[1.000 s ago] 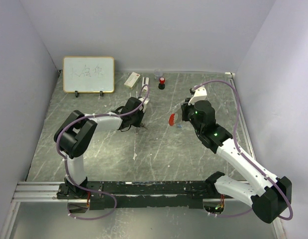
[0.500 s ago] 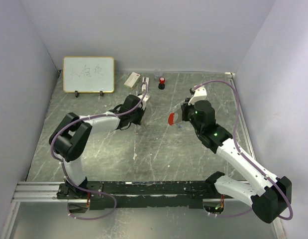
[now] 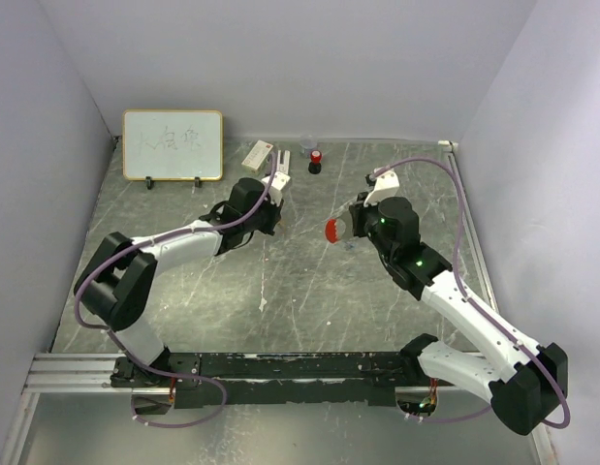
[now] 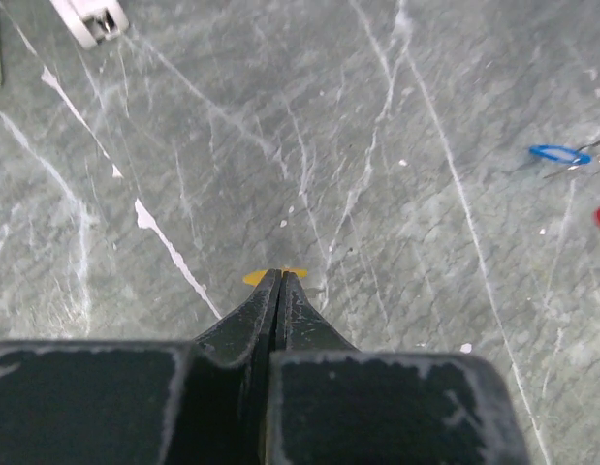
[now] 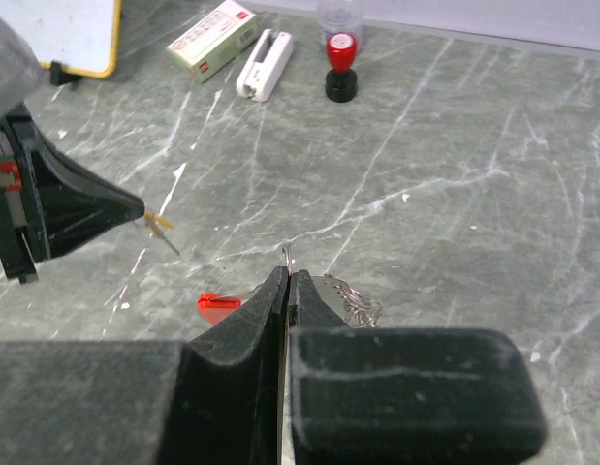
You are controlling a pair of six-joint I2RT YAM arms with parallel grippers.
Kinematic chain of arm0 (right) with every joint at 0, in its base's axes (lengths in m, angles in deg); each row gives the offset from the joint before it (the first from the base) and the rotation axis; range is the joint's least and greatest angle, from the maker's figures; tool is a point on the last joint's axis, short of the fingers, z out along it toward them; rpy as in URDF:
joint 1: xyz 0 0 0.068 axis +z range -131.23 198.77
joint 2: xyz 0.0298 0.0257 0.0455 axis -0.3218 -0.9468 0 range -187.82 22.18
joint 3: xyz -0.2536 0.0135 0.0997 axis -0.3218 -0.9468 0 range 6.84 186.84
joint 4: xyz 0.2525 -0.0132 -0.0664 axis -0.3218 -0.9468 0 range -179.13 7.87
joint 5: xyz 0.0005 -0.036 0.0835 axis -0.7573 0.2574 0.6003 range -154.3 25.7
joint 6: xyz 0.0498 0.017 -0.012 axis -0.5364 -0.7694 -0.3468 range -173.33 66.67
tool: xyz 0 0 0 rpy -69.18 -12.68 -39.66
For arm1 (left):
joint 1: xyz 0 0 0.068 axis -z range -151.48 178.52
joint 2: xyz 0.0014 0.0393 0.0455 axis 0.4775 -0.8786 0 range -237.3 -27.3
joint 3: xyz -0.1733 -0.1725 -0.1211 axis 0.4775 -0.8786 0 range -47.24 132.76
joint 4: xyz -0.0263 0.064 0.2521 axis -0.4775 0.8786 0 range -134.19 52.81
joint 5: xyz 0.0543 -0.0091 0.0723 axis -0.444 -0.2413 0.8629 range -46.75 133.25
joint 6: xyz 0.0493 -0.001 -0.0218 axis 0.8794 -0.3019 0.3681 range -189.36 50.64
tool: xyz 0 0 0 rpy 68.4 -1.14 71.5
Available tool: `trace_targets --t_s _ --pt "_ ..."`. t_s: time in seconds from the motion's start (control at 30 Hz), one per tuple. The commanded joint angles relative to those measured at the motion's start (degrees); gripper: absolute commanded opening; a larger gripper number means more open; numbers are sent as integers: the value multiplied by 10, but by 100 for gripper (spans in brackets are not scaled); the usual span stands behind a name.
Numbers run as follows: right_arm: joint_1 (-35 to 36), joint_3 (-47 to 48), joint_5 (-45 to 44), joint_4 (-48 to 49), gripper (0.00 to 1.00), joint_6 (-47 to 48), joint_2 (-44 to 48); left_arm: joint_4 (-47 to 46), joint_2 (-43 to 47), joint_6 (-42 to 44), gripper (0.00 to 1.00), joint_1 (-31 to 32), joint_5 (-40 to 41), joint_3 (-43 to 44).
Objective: Put the keys on the keyring
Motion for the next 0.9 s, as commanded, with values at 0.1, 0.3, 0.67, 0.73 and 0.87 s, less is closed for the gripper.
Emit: trace_targets --t_s 0.1,0.3,0.67,0.73,0.87 --pt "-3 -32 127 76 0 65 17 -78 53 32 7 -4 -72 -15" --pt "-3 -44 194 108 0 95 18 -114 75 39 7 -11 -136 -19" --pt "-2 -50 261 144 0 140 -15 -179 119 52 7 -14 -238 -40" --pt "-2 -55 268 153 0 142 -15 -186 123 53 7 -14 -250 -41" --pt "-1 -50 273 152 0 144 -20 -189 125 59 7 -14 -279 -36"
